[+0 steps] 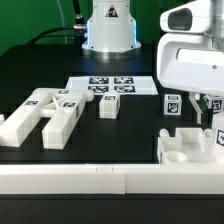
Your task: Assemble chair
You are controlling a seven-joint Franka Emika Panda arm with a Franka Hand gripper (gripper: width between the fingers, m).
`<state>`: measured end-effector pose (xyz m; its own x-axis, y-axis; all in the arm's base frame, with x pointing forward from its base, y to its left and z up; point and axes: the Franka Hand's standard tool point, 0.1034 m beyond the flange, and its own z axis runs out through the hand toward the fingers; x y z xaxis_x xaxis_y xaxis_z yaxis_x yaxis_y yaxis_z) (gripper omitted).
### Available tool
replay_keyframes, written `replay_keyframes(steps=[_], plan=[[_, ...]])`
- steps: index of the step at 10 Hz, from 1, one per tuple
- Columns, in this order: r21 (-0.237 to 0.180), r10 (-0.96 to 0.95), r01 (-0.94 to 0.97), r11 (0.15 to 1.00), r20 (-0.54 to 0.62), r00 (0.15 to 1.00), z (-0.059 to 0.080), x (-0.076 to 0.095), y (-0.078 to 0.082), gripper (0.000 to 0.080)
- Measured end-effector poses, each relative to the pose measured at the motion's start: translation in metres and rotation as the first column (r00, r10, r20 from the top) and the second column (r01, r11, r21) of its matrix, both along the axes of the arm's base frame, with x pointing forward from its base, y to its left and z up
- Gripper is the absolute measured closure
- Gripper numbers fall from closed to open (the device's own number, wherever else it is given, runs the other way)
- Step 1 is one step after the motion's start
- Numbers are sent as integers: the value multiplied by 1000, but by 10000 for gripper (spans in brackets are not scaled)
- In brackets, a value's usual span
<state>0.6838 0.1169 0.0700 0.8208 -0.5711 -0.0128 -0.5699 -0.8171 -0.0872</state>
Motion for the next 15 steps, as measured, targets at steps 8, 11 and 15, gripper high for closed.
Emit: replay_keyframes(steps=[8, 11, 15], plan=[[-48, 654, -652, 756, 40, 755, 0, 0, 0, 151], [-69, 804, -801, 595, 42, 594, 0, 0, 0, 151], [-87, 904, -900, 427, 36, 425, -1, 1, -8, 151]])
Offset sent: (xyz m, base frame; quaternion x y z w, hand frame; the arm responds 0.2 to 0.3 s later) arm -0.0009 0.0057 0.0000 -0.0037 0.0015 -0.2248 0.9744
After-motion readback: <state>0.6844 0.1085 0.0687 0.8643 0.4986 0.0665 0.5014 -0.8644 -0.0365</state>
